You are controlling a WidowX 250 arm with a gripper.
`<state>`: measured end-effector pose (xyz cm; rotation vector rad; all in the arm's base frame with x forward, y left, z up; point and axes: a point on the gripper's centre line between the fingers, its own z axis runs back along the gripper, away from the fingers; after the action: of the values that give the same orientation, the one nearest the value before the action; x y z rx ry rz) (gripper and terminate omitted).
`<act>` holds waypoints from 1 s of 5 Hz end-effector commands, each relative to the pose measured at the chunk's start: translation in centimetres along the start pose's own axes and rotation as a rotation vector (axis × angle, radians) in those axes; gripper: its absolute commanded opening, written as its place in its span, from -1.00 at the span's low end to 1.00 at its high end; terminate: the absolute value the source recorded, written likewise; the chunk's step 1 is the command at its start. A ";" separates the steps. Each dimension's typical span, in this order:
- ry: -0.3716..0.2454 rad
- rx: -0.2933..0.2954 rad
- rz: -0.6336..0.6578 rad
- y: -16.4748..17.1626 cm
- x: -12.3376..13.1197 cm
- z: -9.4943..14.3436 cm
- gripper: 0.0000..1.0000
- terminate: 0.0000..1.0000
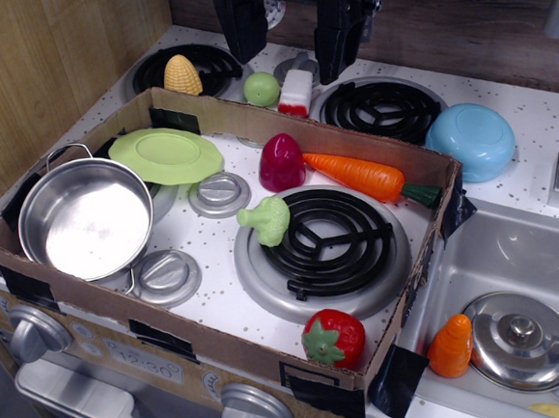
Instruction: Put broccoli in pot
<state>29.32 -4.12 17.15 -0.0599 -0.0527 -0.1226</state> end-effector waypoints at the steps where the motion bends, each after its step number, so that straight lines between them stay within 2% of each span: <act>1: 0.000 0.000 0.000 0.0 0.0 0.0 1.00 -1.00; 2: -0.037 -0.044 0.042 -0.7 0.5 -2.8 1.00 -1.00; 3: -0.085 -0.074 0.098 -0.6 0.8 -4.6 1.00 -1.00; 5: -0.167 -0.031 0.189 0.7 0.8 -5.6 1.00 -1.00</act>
<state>29.90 -3.81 9.84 -0.1028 -0.1535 0.0734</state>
